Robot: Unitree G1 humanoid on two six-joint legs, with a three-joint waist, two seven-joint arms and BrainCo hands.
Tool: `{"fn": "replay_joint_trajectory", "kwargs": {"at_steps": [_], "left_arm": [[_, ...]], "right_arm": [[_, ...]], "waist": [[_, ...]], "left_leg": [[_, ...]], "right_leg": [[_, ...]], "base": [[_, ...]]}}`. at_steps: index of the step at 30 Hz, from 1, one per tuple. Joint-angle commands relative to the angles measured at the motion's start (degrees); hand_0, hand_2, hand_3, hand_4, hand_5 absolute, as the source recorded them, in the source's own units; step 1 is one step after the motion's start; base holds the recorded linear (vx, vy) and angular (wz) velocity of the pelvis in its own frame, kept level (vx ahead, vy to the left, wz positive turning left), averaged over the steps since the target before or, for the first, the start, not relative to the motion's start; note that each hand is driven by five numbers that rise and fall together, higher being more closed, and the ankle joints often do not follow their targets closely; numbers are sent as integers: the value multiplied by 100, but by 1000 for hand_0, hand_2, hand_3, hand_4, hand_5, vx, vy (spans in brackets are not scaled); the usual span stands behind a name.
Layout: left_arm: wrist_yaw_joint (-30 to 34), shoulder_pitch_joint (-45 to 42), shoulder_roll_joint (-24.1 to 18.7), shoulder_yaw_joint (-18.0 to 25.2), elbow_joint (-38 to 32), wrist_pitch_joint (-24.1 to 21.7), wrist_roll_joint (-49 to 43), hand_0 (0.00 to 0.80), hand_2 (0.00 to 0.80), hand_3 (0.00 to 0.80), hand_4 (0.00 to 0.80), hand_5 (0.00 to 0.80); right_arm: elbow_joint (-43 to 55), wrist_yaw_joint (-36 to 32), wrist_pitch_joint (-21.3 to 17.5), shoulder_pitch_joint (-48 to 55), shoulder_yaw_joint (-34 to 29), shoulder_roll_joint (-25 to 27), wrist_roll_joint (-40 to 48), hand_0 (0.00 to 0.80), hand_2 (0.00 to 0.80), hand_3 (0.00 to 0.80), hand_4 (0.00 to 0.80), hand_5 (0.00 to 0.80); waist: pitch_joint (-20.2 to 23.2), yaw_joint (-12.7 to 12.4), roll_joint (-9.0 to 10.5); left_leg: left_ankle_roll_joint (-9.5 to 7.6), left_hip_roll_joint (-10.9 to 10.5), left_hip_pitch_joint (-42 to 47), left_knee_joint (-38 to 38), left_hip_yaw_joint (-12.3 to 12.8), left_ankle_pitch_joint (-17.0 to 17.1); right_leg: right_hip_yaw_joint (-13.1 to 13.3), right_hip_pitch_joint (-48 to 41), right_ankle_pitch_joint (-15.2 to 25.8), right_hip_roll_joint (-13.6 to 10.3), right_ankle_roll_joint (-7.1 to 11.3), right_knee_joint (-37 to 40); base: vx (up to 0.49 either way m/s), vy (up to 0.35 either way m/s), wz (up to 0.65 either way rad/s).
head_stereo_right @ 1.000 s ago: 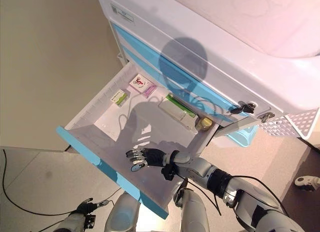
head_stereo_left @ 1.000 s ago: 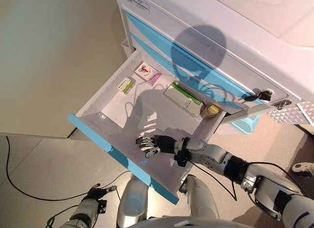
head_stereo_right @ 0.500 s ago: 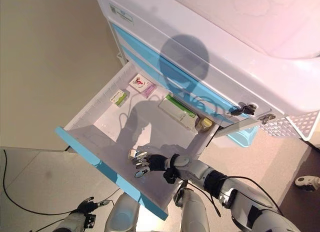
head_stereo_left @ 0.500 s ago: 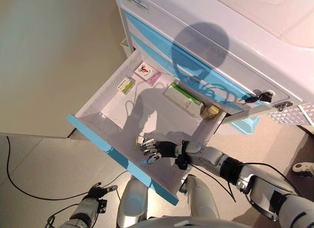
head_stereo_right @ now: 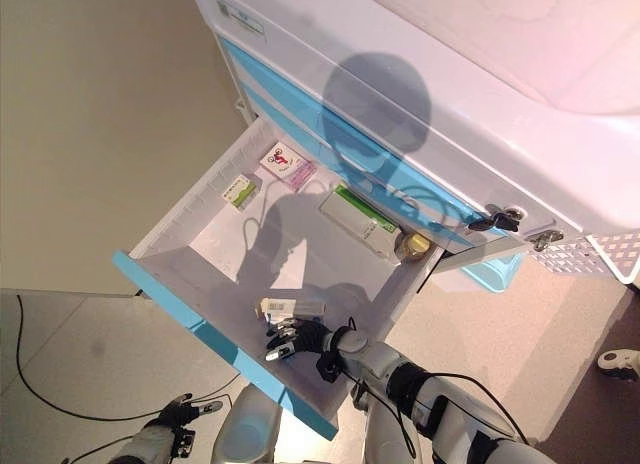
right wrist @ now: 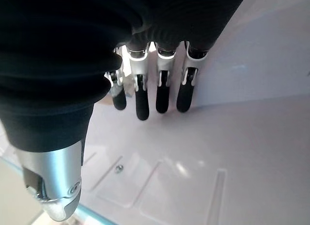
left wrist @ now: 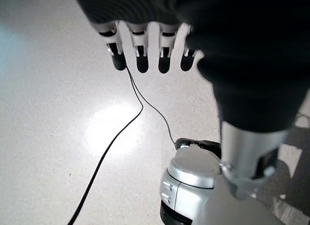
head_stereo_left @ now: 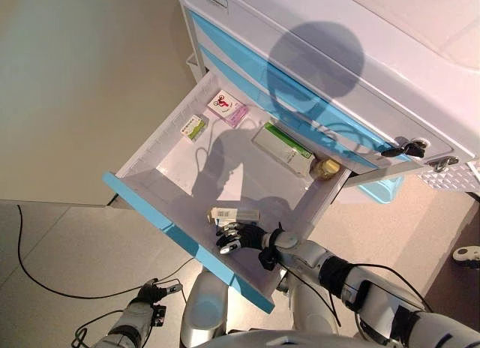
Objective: Open the drawer and pick up the medicine
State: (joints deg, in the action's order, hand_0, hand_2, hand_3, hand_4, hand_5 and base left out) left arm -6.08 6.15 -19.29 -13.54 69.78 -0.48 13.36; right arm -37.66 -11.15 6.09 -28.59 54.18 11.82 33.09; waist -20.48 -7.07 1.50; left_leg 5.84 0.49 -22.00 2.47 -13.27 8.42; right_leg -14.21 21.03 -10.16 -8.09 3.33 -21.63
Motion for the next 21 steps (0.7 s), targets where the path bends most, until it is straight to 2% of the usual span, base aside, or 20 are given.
{"fn": "replay_joint_trajectory", "kwargs": {"at_steps": [1,9,14,21], "left_arm": [[-110,72,-2,-131,77,0,267,0,0,0,0,0],[-265,-1,77,-144,56,48,284,0,0,0,0,0],[-384,-48,109,-41,47,82,205,0,0,0,0,0],[-472,-89,133,56,70,112,76,0,0,0,0,0]], "right_arm": [[97,347,-173,24,-313,-91,-205,0,0,0,0,0],[637,795,-401,-113,-611,-40,-362,0,0,0,0,0],[1577,1085,-583,-291,-979,261,-518,0,0,0,0,0],[2027,1281,-694,-280,-1292,381,-415,0,0,0,0,0]], "waist": [[-184,30,89],[-201,72,56],[-188,116,71],[-164,140,73]], "left_leg": [[-371,-379,80,-64,111,-88],[-401,-389,81,-24,147,-107],[-416,-396,71,-5,196,-125],[-427,-381,56,13,235,-136]], "right_leg": [[50,-171,848,-19,173,836],[90,-124,867,-46,187,786],[112,-104,888,-66,195,787],[125,-87,918,-71,196,827]], "base": [[0,0,0],[0,0,0],[0,0,0],[0,0,0]]}}
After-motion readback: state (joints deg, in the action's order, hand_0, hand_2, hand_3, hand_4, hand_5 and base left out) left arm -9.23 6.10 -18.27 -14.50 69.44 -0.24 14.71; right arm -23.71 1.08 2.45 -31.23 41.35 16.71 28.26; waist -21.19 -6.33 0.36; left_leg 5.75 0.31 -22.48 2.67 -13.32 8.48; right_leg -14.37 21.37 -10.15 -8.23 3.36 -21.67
